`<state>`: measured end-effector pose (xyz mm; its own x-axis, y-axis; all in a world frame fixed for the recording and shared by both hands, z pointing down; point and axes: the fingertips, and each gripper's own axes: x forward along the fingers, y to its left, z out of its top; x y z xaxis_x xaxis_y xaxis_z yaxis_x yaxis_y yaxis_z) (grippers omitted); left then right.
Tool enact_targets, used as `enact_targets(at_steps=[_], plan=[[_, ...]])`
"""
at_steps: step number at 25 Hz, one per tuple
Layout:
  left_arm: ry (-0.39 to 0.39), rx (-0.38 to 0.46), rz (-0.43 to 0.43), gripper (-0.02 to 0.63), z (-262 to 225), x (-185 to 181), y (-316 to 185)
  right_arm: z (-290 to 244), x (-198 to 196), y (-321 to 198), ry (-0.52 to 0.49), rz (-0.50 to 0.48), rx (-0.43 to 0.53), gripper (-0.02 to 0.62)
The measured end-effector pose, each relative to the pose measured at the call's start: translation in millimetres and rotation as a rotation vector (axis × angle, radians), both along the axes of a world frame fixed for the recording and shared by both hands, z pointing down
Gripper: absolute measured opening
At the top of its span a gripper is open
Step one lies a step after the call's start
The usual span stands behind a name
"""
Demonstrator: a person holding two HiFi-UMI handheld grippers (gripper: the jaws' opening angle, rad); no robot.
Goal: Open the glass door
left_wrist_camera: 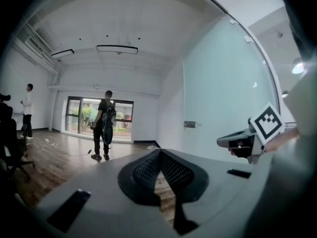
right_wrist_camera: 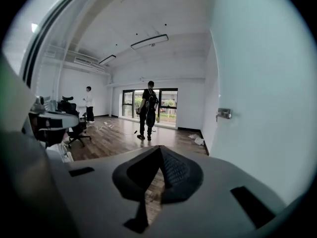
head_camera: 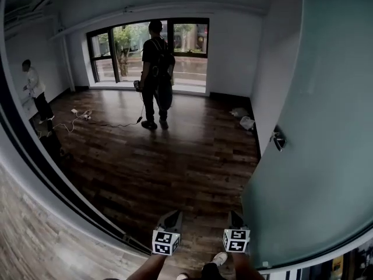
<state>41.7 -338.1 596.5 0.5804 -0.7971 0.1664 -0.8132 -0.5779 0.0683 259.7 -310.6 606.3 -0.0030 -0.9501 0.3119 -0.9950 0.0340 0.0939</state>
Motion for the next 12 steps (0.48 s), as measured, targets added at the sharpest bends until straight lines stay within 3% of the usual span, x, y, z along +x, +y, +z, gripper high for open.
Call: enact_targets(at_steps=[5, 9, 12], plan=[[0.001, -0.019, 0.05, 0.006, 7, 2, 53, -11, -25, 53, -0.004, -0.02, 0.066, 0.018], [0.009, -0.044, 0.074, 0.006, 8, 8, 93, 3, -25, 90, 0.014, 0.029, 0.004, 0.018], [0.017, -0.021, 0.064, 0.006, 0, 10, 110, 1, -33, 114, -0.004, 0.005, 0.002, 0.018]])
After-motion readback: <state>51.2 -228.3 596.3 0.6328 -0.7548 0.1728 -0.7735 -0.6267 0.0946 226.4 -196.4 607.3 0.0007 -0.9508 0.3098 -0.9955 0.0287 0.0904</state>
